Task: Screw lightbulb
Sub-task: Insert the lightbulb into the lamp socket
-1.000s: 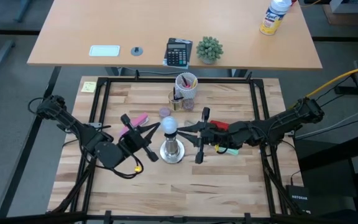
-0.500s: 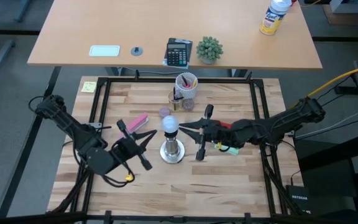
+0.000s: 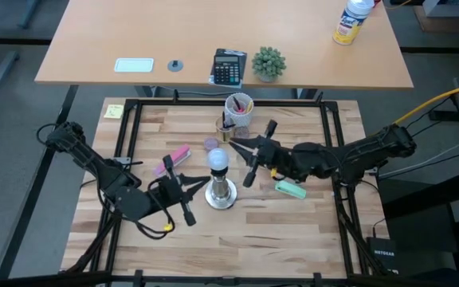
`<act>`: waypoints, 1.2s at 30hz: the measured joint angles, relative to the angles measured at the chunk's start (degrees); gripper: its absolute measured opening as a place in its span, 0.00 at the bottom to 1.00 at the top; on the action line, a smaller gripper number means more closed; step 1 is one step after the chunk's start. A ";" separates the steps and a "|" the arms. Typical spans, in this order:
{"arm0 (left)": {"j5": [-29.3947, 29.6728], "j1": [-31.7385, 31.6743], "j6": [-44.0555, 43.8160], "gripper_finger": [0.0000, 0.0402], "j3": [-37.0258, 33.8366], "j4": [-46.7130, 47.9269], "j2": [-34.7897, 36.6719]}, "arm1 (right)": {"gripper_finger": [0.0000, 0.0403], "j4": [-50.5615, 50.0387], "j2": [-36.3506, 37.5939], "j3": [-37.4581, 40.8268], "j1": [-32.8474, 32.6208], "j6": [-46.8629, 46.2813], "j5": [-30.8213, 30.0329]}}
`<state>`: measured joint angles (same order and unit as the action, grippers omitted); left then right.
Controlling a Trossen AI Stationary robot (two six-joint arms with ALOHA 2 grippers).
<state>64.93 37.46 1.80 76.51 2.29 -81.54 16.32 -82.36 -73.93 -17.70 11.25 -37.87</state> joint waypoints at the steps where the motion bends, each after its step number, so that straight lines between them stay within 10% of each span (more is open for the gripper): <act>1: 0.00 -0.29 0.06 0.00 0.00 -0.06 0.00 | 0.12 -0.35 -0.16 0.00 0.31 -0.65 0.83; 36: 7.19 -2.57 4.82 0.00 -0.07 0.80 -0.02 | 0.12 -4.58 -0.34 -0.07 -2.23 -6.74 8.99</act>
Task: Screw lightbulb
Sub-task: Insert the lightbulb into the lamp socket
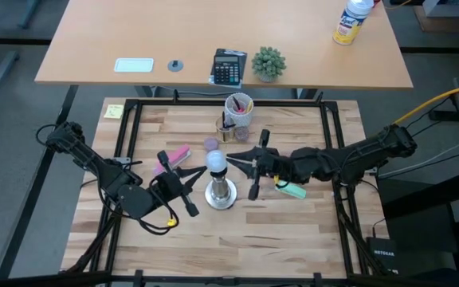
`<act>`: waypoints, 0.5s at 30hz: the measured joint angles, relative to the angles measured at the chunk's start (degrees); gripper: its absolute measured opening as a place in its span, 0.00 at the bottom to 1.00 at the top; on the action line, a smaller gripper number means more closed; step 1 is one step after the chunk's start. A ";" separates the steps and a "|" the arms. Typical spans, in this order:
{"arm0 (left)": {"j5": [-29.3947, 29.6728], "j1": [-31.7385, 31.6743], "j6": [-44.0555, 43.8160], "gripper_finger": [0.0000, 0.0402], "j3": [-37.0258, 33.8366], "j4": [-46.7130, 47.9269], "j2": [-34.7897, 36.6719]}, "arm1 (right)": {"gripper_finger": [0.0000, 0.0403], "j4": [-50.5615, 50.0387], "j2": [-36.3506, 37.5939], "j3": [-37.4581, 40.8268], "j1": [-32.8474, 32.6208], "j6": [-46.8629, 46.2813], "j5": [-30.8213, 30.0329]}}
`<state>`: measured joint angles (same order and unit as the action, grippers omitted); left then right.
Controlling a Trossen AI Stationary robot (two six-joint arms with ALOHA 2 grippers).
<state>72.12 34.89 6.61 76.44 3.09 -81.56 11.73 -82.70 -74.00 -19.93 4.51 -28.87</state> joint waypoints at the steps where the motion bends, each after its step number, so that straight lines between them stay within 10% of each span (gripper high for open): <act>1: 0.19 0.00 0.00 0.00 0.00 -0.02 0.00 | 0.12 -0.01 0.00 0.00 -0.24 0.00 -0.03; 15: 1.74 -1.58 -0.15 0.00 -0.02 -0.41 0.00 | 0.12 0.43 -0.20 0.02 -1.22 -1.90 3.85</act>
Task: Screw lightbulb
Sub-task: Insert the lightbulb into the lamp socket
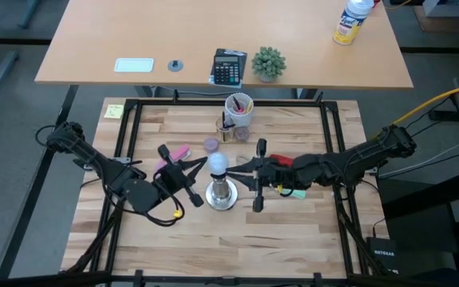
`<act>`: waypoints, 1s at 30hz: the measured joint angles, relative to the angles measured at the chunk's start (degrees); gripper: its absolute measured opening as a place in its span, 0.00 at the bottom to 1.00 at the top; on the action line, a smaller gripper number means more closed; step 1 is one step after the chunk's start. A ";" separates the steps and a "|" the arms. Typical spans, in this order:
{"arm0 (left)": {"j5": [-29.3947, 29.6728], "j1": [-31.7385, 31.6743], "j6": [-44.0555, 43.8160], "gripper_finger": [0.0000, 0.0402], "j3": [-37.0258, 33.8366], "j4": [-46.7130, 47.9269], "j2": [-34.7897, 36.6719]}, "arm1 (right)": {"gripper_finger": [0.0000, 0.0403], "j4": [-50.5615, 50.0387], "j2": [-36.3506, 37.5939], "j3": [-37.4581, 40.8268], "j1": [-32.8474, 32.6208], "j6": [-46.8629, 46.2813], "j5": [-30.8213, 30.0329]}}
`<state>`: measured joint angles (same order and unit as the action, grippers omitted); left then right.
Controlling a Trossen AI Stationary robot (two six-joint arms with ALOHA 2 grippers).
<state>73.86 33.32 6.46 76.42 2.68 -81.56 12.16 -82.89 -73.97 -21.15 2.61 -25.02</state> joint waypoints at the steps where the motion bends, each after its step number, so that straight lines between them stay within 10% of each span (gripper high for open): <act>1: -0.10 -0.26 0.00 0.00 0.00 0.00 0.00 | 0.12 0.00 0.00 0.00 0.00 -0.02 -0.04; 30: 8.82 4.26 2.71 0.00 0.02 0.01 0.61 | 0.12 1.50 0.71 0.03 0.11 0.70 -0.85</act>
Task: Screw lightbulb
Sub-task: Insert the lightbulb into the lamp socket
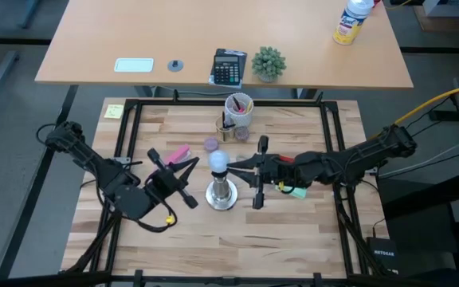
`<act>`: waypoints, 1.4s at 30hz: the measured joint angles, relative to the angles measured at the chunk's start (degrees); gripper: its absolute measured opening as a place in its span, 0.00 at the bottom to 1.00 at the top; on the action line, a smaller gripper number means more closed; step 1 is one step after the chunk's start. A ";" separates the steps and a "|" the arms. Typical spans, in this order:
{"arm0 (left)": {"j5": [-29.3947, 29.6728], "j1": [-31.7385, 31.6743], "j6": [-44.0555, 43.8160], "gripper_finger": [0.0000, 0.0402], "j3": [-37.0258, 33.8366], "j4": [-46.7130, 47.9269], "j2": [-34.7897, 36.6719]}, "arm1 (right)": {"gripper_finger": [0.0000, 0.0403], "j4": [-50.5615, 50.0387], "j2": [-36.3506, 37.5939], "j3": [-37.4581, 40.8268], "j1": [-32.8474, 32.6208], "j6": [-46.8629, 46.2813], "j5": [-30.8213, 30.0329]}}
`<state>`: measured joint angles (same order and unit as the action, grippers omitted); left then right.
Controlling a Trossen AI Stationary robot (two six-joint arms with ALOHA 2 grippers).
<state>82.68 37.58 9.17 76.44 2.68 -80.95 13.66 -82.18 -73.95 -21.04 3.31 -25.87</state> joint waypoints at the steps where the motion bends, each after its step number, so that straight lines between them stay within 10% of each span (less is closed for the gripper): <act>1: 0.05 0.69 0.29 0.00 0.00 -0.87 0.00 | 0.12 0.04 0.25 0.02 0.00 0.12 -0.02; 16: -9.20 4.12 -0.25 0.00 0.02 -4.86 0.04 | 0.12 -0.14 1.56 0.00 0.73 8.82 -11.74; 42: -15.40 -2.68 -2.65 0.00 0.02 -0.86 -0.61 | 0.12 -1.19 -0.84 0.00 3.02 4.08 -4.85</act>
<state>67.28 34.89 6.52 76.47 1.82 -81.56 12.47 -83.02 -73.95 -18.02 7.40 -30.72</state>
